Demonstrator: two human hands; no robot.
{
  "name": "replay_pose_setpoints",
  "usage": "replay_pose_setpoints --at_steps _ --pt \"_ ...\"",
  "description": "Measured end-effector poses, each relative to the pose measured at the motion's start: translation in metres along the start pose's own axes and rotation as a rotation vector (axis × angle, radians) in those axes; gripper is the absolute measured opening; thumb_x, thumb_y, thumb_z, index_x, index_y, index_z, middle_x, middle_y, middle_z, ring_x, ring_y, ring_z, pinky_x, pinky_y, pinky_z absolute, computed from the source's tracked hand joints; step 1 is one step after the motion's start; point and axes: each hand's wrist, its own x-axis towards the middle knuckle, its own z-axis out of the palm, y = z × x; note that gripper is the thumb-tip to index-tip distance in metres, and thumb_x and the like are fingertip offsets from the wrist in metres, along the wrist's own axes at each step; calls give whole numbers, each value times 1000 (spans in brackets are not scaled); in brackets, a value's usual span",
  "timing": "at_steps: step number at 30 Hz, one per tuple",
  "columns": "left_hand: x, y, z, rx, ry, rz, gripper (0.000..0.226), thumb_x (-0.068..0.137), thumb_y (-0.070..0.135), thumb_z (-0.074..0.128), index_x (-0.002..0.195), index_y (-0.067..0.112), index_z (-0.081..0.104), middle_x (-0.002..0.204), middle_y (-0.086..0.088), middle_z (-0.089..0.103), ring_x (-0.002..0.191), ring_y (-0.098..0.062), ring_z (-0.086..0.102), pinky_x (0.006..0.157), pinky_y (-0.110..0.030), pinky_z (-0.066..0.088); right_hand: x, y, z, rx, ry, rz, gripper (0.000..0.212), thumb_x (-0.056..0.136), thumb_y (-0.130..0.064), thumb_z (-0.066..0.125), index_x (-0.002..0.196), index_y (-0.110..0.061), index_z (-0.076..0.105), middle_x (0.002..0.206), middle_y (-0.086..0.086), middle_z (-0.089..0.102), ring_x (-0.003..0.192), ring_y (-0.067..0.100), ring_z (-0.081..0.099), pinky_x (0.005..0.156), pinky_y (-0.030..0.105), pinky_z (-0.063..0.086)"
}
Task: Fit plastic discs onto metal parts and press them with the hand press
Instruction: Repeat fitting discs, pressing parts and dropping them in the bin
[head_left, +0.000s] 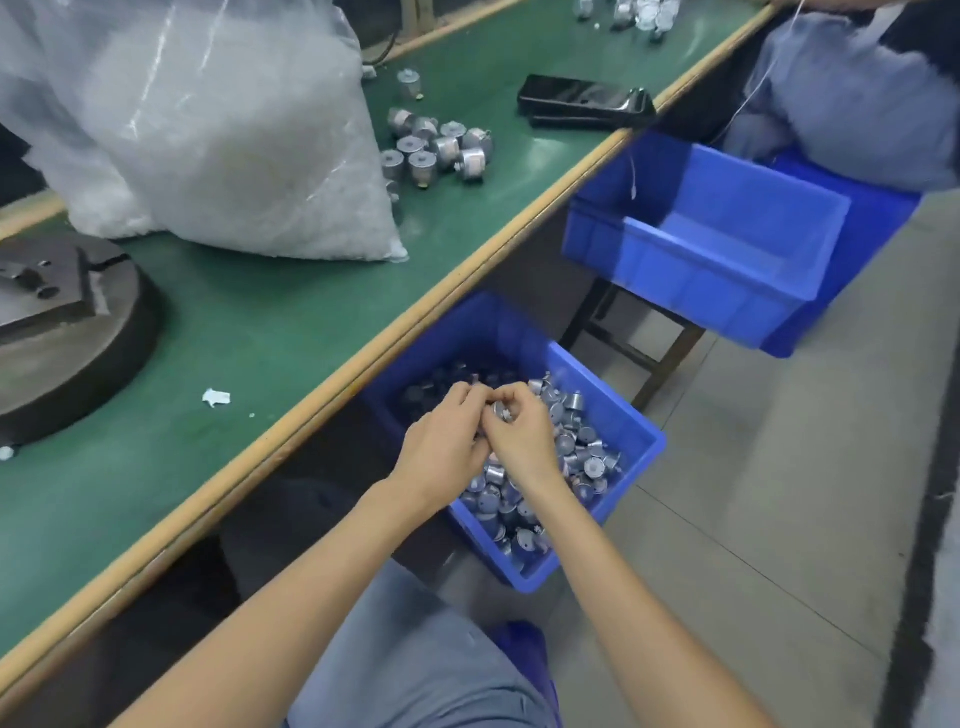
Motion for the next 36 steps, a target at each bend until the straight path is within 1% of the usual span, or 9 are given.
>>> replay_pose_setpoints --at_steps 2,5,9,12,16,23,28,31,36 --pt "3 -7 9 64 -96 7 39 89 20 53 127 22 42 119 3 47 102 -23 54 79 -37 45 6 29 -6 -77 38 92 14 82 -26 64 88 -15 58 82 -9 60 72 0 54 63 18 40" --pt "2 -16 15 82 -120 0 41 91 22 53 130 22 42 121 4 47 105 -22 53 82 -37 45 16 67 -17 -191 97 218 24 84 -29 64 100 -14 54 103 4 59 87 18 56 72 29 43" --pt "2 -18 16 67 -104 5 38 90 20 53 127 22 45 120 5 51 103 -21 54 80 -36 46 20 90 -23 -297 51 185 48 85 -27 67 128 -13 49 131 8 46 99 18 53 91 28 39" --pt "3 -18 16 57 -109 17 36 90 16 52 125 22 47 118 4 54 104 -21 54 82 -38 46 19 91 -23 -314 54 149 53 87 -27 65 135 -15 45 137 7 43 112 19 51 88 23 36" --pt "2 -18 9 29 -73 49 35 89 14 50 123 21 50 116 5 55 102 -19 54 80 -35 46 15 77 -25 -275 119 98 43 88 -19 61 130 -14 50 133 5 44 75 3 55 77 19 37" --pt "-17 -17 -49 1 70 180 34 89 16 53 122 20 54 115 6 57 85 -11 52 79 -24 42 14 -25 -2 -128 169 -262 7 91 -13 55 88 -17 60 82 -5 63 68 7 55 68 27 46" --pt "-73 -44 -133 51 273 208 27 87 17 57 113 16 61 99 3 62 83 -16 55 74 -24 40 -7 -126 62 -32 -63 -569 23 90 -10 58 77 -29 55 64 -11 59 62 13 59 61 24 47" --pt "-122 -73 -180 26 396 62 16 83 7 64 99 10 66 84 2 64 72 -16 58 72 -32 47 -35 -163 115 -43 -263 -703 15 89 -12 57 79 -22 58 63 -3 61 58 12 57 61 25 46" --pt "-215 -109 -235 58 661 -238 16 78 -3 66 82 13 65 64 10 56 59 -13 50 61 -17 41 -93 -195 199 -51 -608 -825 10 90 -6 58 81 -11 61 65 5 61 55 13 53 57 22 42"
